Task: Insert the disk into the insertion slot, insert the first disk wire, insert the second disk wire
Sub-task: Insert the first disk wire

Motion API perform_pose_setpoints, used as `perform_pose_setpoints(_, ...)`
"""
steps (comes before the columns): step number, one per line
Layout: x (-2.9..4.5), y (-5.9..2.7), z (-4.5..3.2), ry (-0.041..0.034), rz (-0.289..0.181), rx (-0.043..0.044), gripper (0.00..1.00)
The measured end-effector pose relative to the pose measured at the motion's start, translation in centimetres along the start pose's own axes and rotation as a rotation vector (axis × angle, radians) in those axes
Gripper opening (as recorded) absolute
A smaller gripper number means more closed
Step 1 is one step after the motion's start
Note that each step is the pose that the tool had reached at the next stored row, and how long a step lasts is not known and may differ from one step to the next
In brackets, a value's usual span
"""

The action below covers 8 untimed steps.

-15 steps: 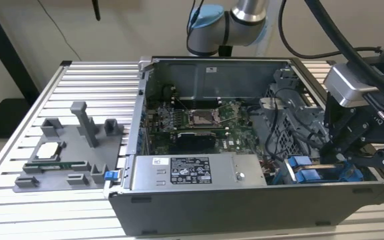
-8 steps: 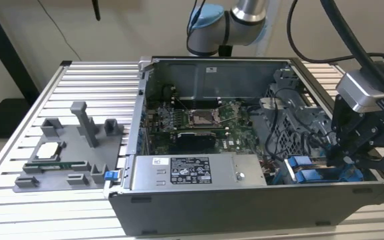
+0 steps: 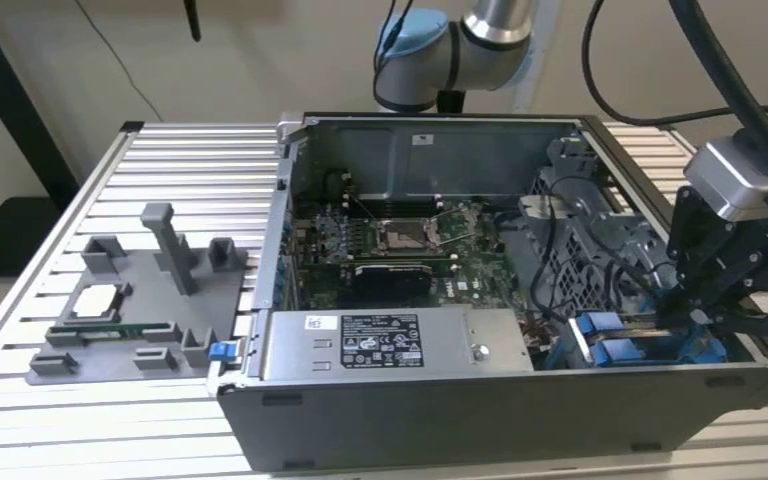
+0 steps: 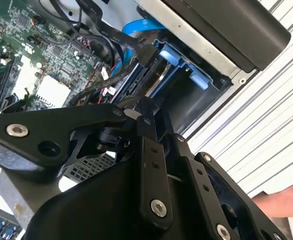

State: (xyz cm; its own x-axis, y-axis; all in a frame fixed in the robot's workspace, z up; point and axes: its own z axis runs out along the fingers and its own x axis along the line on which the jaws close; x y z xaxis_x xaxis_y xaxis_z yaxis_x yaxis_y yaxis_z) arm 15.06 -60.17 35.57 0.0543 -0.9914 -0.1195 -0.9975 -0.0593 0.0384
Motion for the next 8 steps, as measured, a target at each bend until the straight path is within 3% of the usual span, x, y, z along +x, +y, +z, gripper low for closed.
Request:
perform_pose_setpoints(1,-0.03,0.0,0.0,-0.003,0.001,-0.0019,0.0)
perform_pose_setpoints(2,-0.03,0.01,0.01,-0.0143,0.0,-0.0018,0.0)
perform_pose_setpoints(6,-0.04,-0.06,0.02,-0.0842,-0.002,0.0018,0.0)
perform_pose_setpoints(8,-0.01,-0.47,0.1,-0.0872,-0.001,-0.0051,0.0)
